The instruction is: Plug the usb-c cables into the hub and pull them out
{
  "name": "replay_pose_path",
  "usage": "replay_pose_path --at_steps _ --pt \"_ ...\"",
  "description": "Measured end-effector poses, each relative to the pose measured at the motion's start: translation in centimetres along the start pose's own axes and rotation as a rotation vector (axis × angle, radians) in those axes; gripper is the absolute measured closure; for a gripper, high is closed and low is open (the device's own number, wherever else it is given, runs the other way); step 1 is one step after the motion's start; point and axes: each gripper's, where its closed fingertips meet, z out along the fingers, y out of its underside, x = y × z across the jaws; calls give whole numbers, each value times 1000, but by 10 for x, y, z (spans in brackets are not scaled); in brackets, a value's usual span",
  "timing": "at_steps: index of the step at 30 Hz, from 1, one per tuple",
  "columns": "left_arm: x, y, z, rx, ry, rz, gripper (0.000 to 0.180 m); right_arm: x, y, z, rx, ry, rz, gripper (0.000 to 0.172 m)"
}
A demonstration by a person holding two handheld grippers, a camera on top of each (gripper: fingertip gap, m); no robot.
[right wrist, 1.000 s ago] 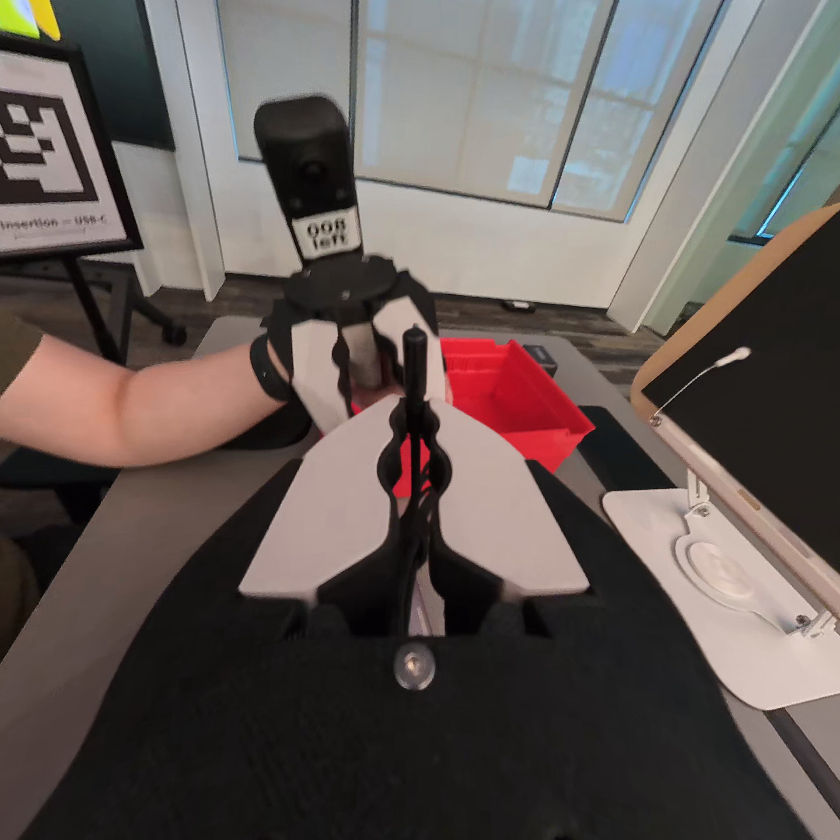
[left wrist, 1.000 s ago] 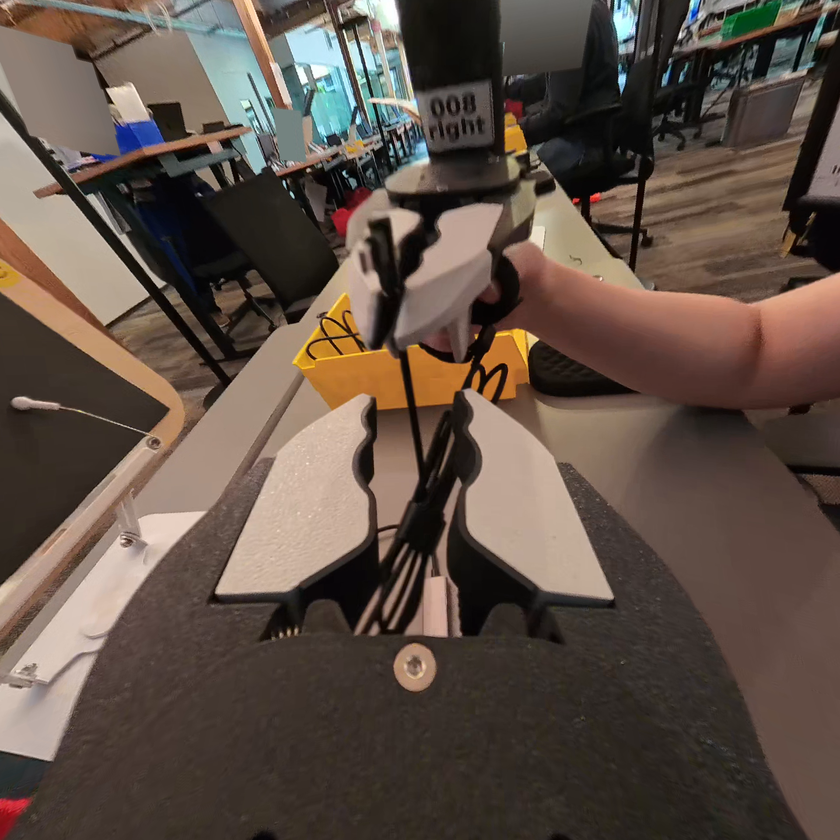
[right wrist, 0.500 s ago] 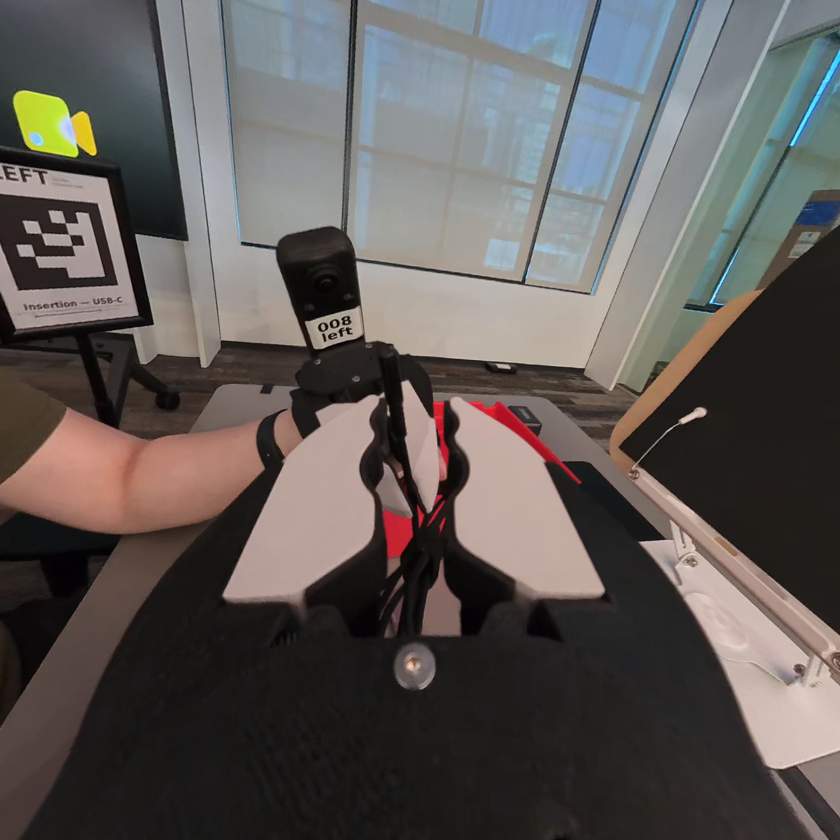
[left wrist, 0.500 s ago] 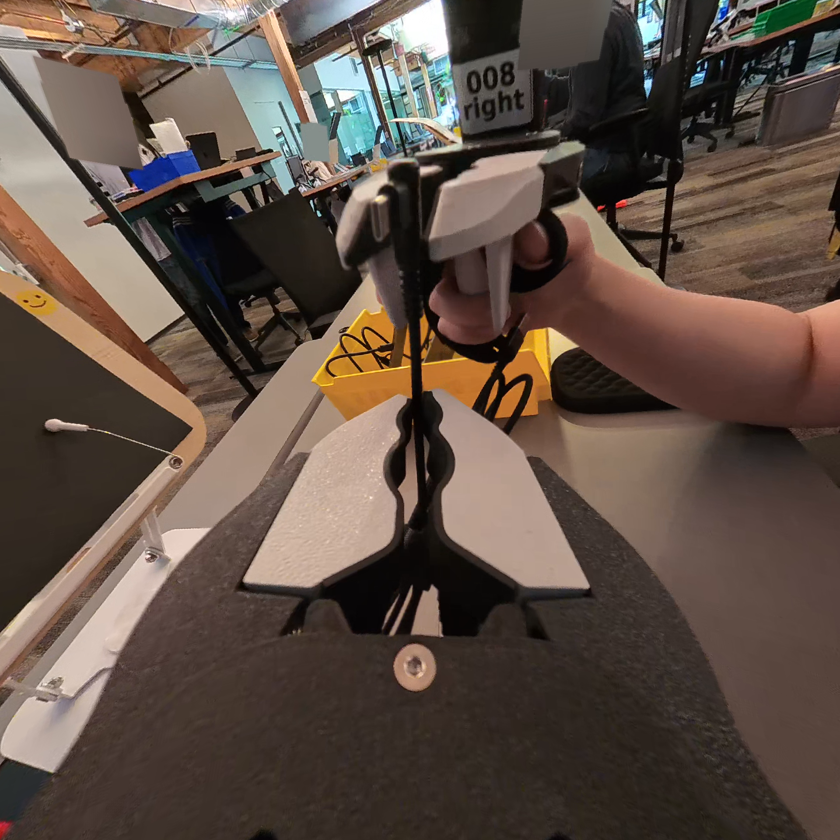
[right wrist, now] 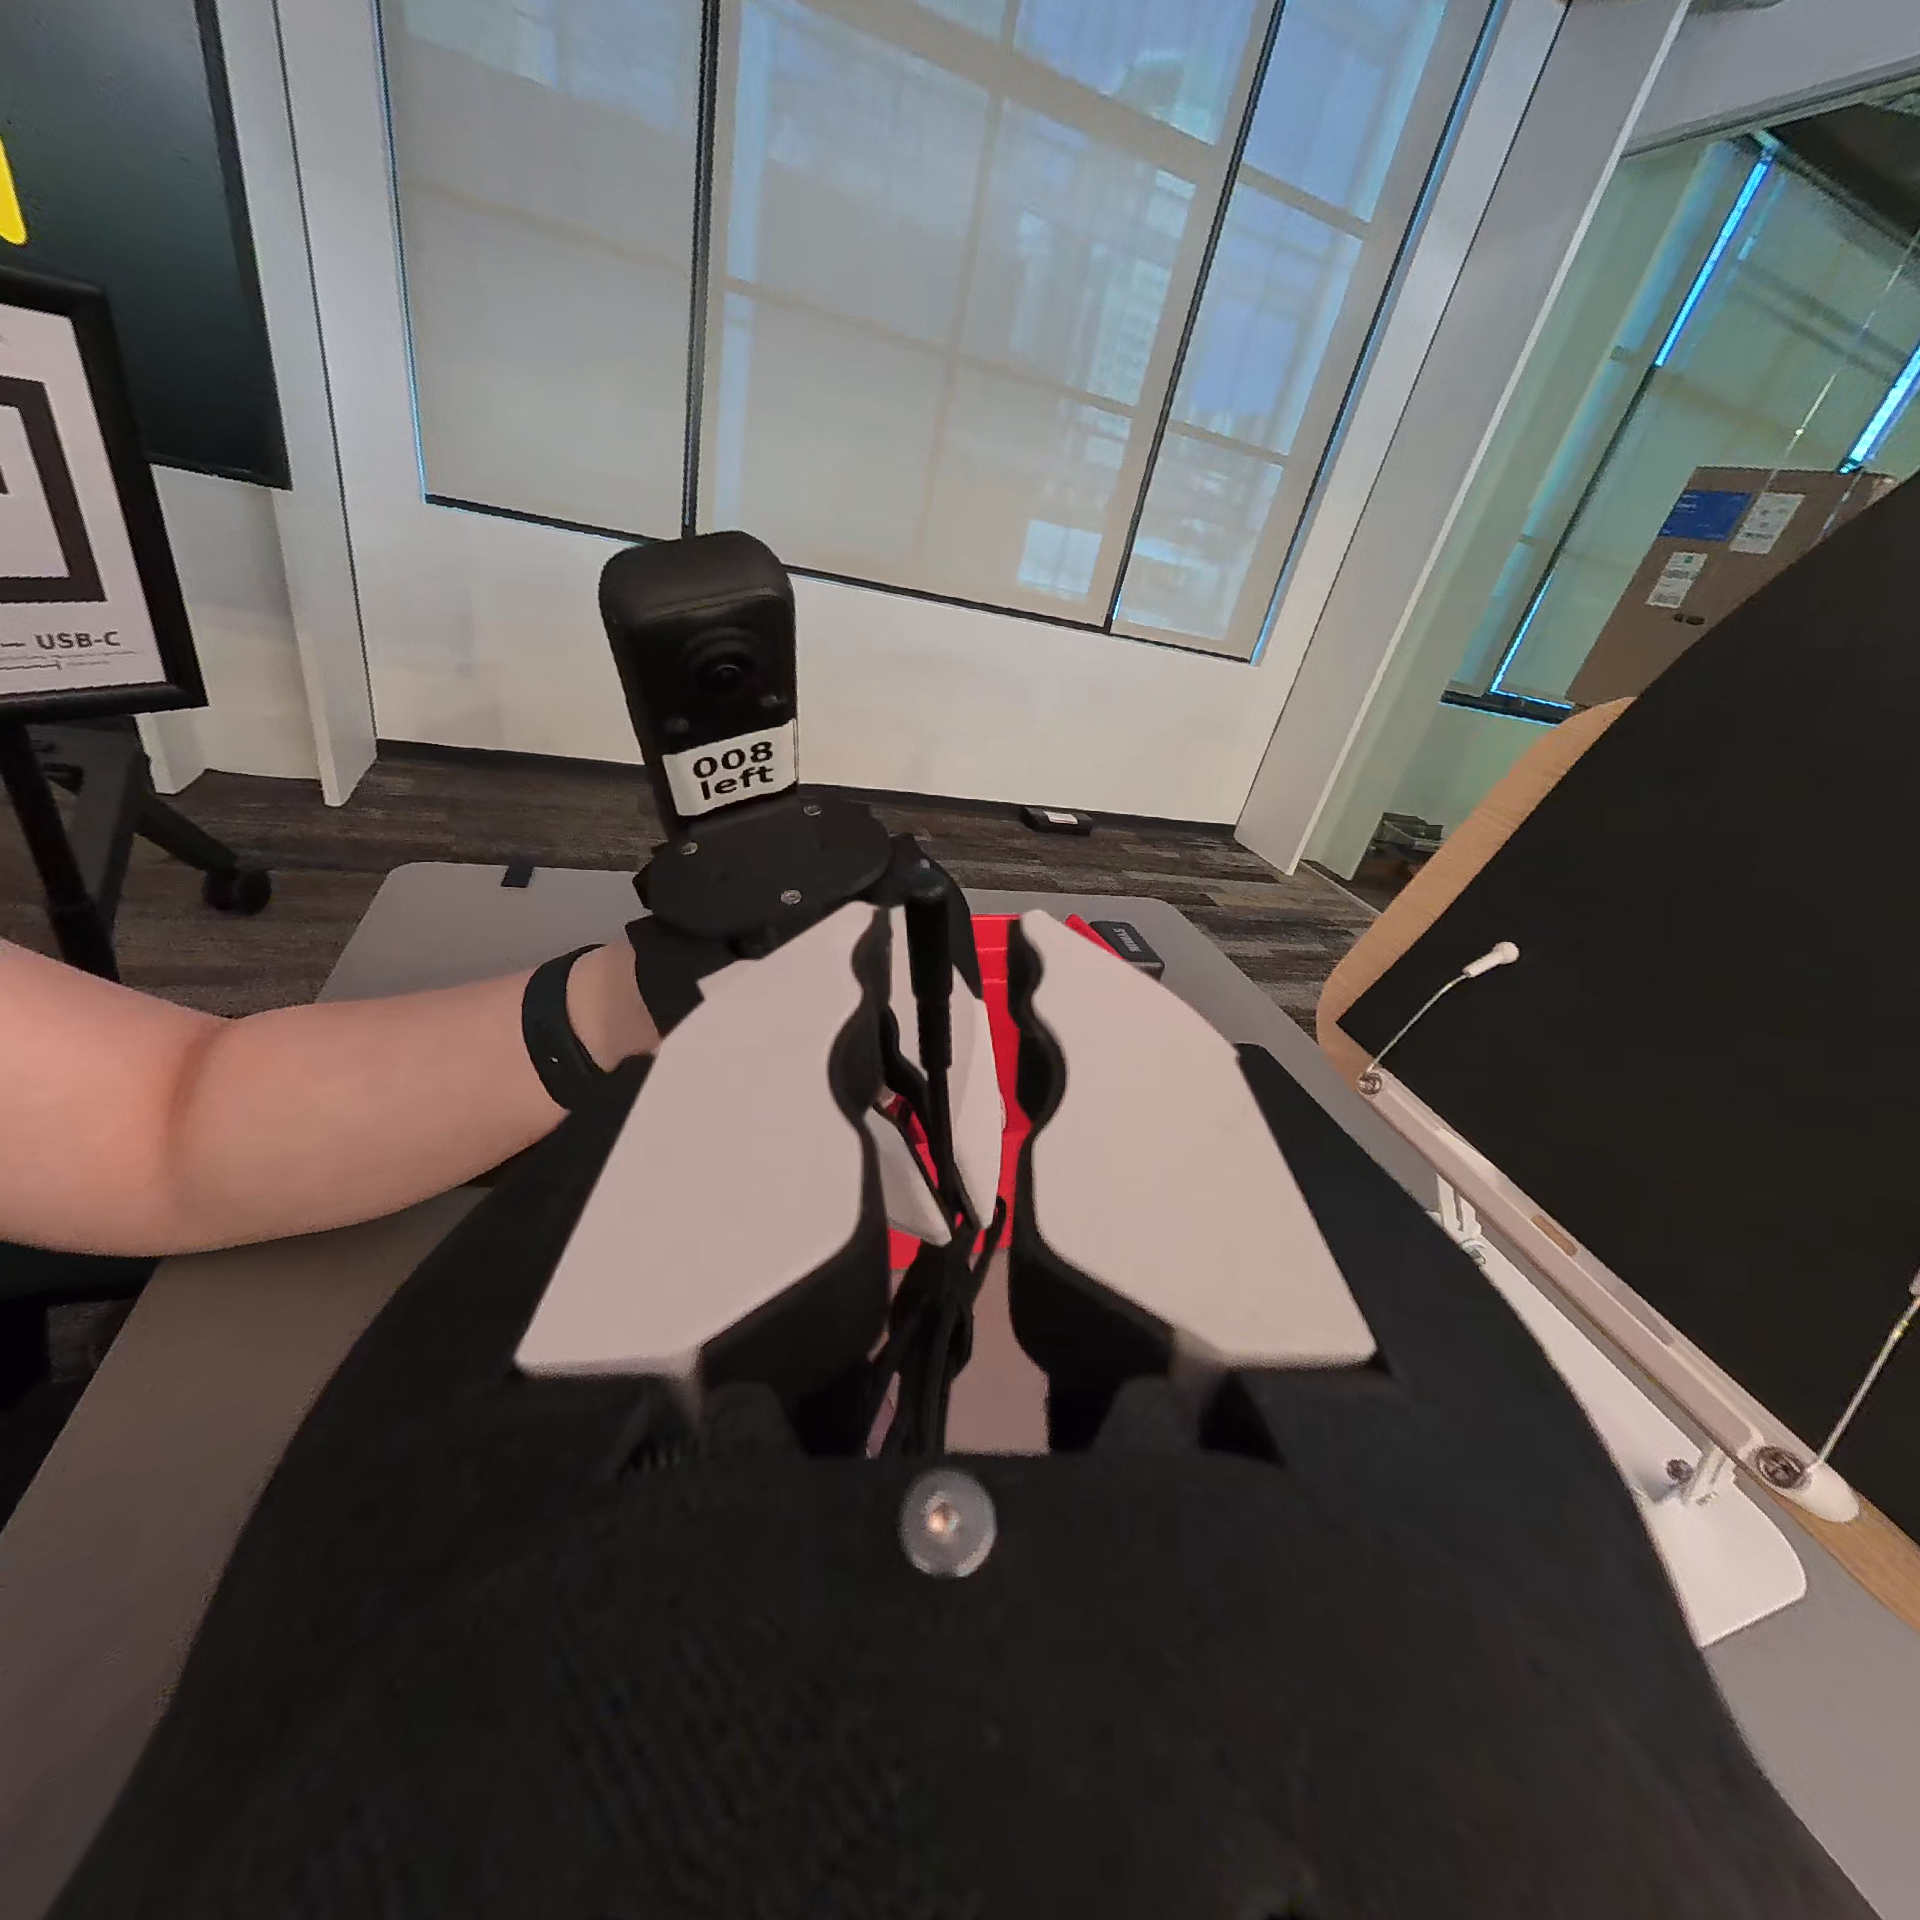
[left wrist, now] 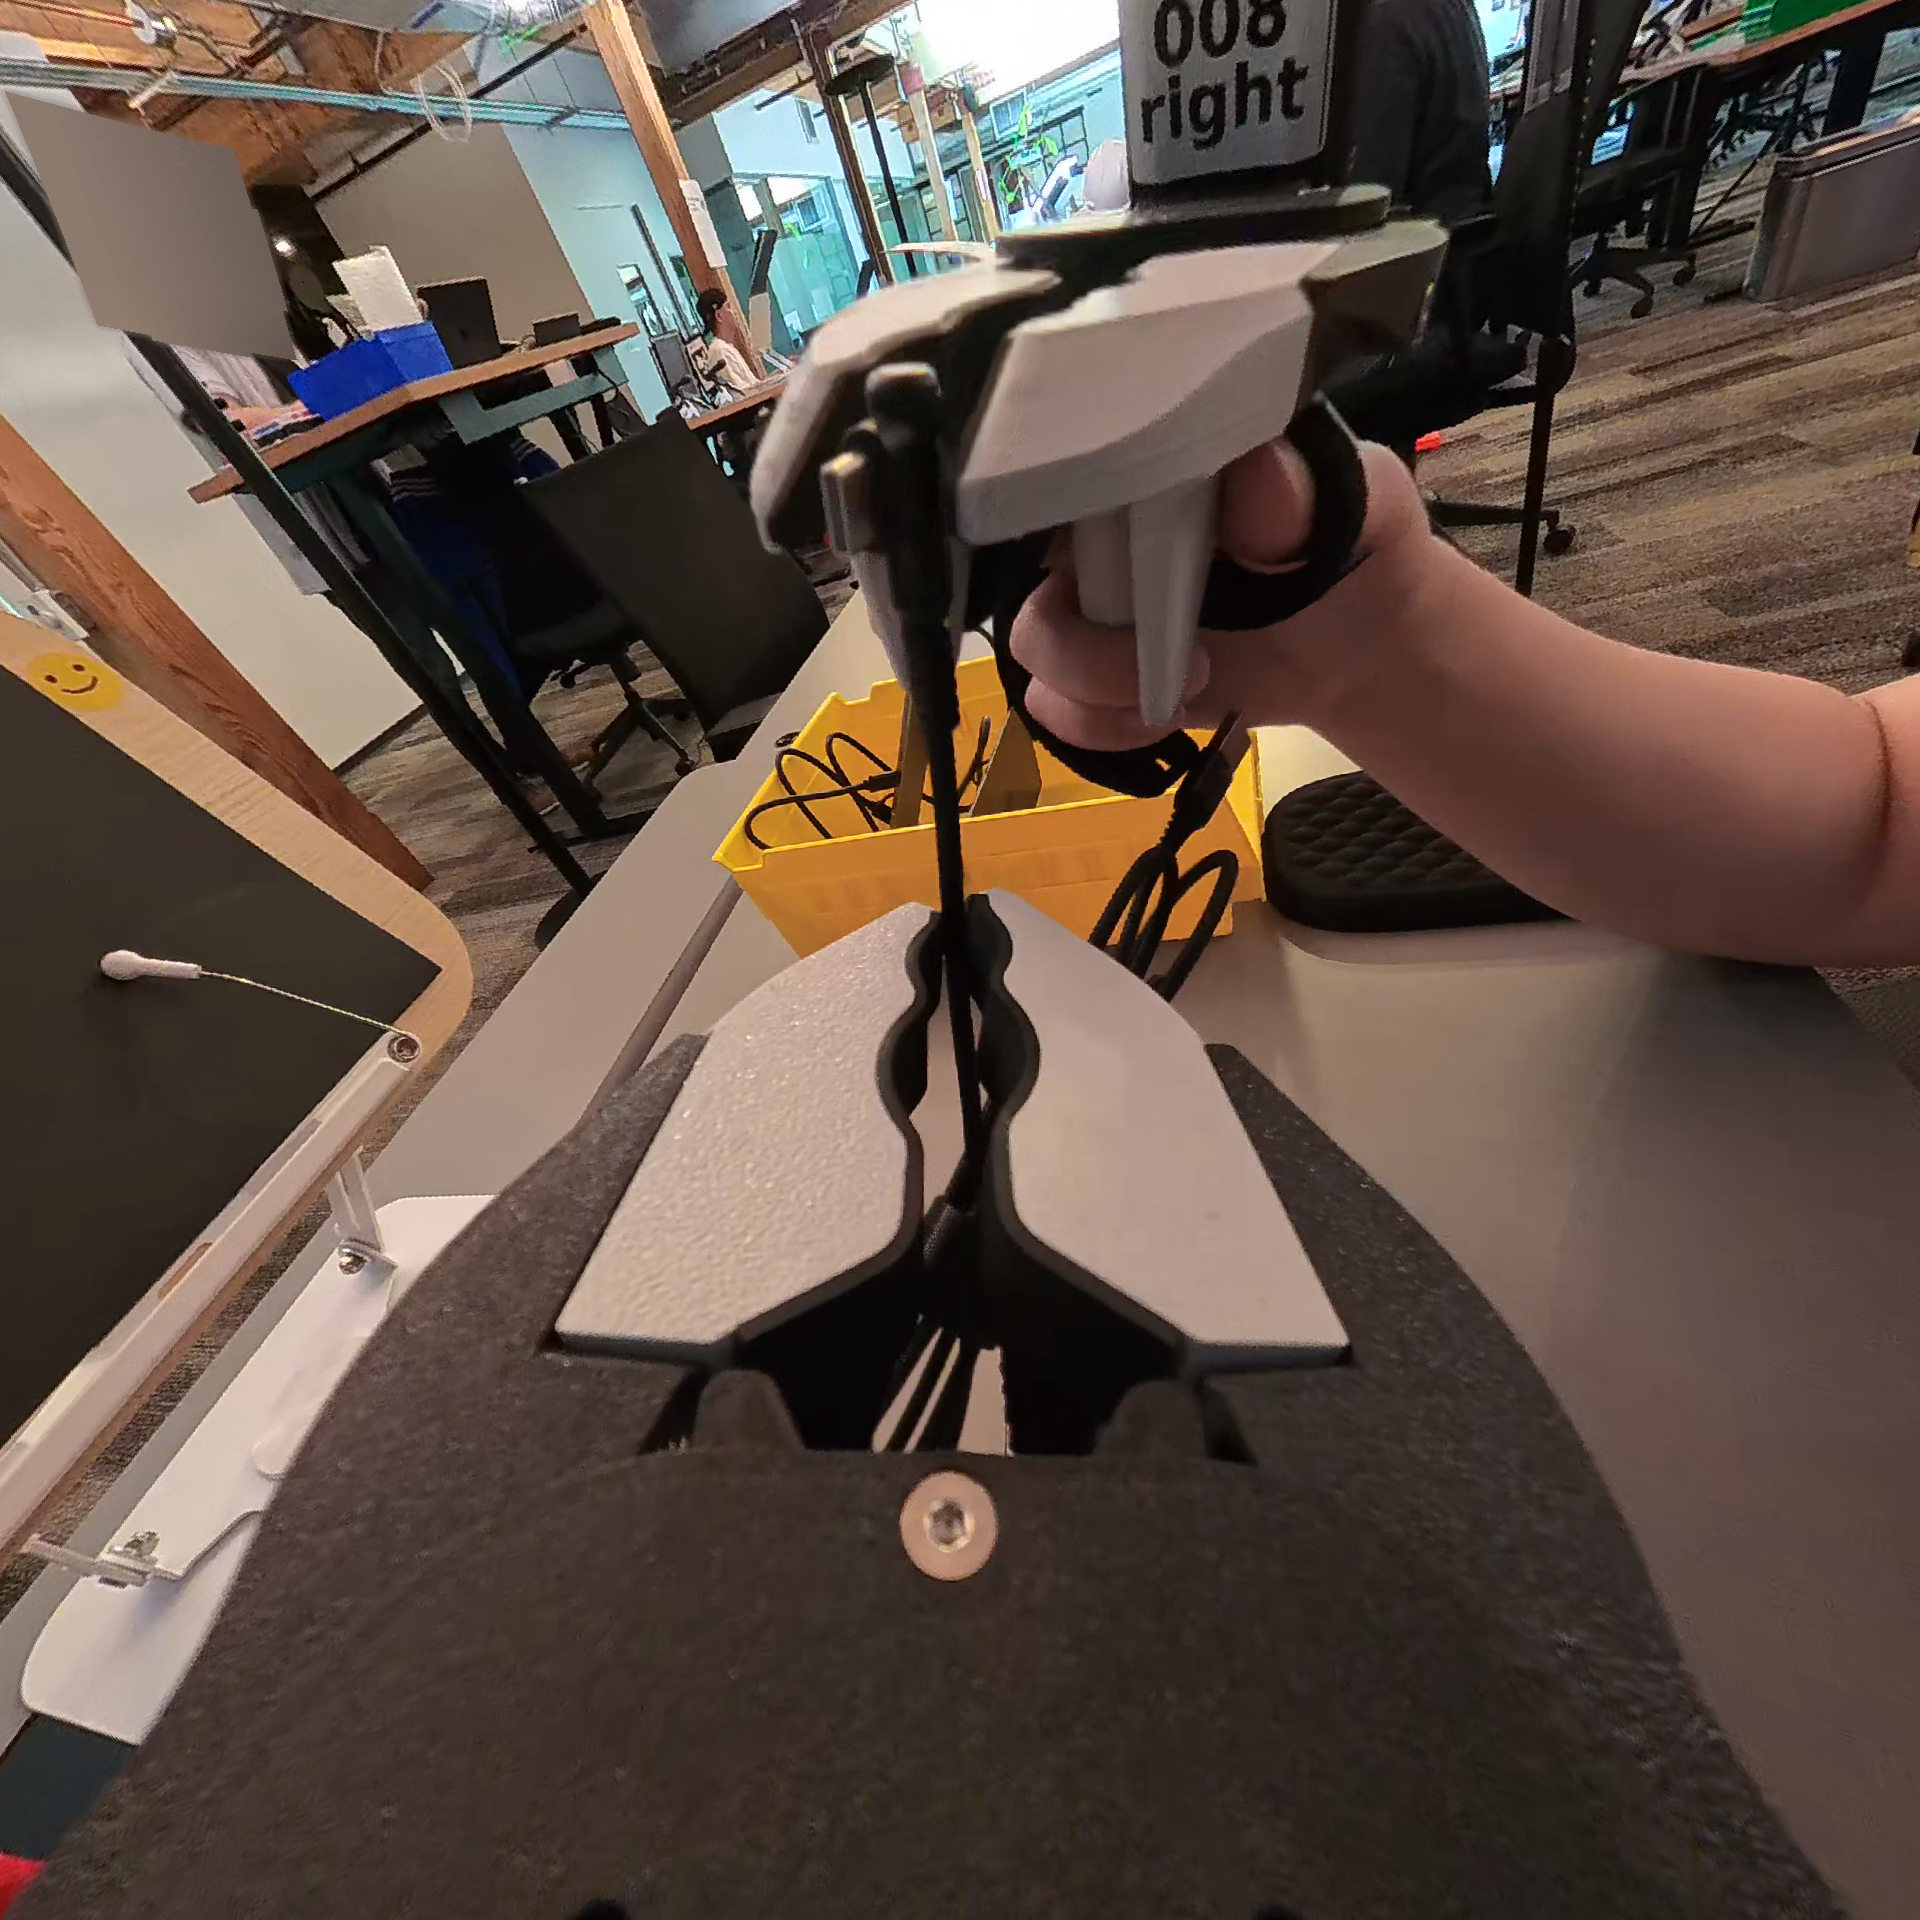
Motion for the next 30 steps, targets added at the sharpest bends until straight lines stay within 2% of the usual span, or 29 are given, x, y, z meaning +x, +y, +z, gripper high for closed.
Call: replay_pose_path --at_steps 10,11,30 --pt "0 -1 -1 -2 -7 6 177 -1 -2 0 30 -10 3 159" --pt "0 -1 -1 -3 -7 7 177 -2 -2 0 30 -15 1 163" --pt "1 -1 -2 -13 -10 21 177 1 -4 -1 66 -18 27 164"
